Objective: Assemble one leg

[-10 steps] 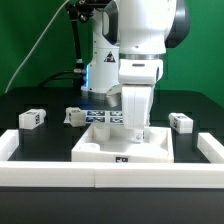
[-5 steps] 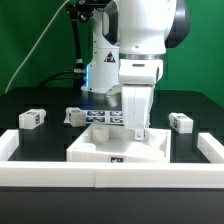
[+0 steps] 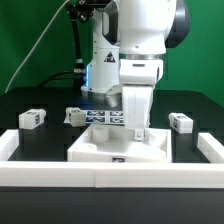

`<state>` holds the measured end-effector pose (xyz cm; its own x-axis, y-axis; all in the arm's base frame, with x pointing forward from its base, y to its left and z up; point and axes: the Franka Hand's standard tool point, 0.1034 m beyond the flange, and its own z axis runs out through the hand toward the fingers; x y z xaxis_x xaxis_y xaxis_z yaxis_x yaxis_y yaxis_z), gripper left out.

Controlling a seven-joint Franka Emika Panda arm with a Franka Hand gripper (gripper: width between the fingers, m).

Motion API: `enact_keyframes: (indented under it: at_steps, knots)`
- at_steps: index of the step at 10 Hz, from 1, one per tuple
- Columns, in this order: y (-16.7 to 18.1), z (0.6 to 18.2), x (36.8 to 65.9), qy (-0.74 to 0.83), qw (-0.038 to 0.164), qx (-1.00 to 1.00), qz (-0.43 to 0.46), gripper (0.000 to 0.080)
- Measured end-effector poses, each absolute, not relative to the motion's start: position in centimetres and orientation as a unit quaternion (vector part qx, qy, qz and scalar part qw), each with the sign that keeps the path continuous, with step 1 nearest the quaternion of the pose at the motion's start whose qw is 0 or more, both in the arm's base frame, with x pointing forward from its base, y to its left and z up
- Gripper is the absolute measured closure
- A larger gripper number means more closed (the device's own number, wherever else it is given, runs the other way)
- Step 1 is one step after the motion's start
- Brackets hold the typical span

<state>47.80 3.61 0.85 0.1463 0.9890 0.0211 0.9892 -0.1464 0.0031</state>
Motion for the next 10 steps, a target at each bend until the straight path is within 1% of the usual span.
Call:
enact_keyframes:
  at_steps: [3, 8, 10]
  knots:
    - [4.1, 1.0, 48.0, -0.684, 0.003, -0.73, -0.001, 0.0741]
    - [4.1, 0.8, 47.9, -0.686, 0.004, -0.728, 0.001, 0.0741]
    - [4.8, 0.8, 48.8, -0.706, 0.002, -0.708, -0.005, 0.0741]
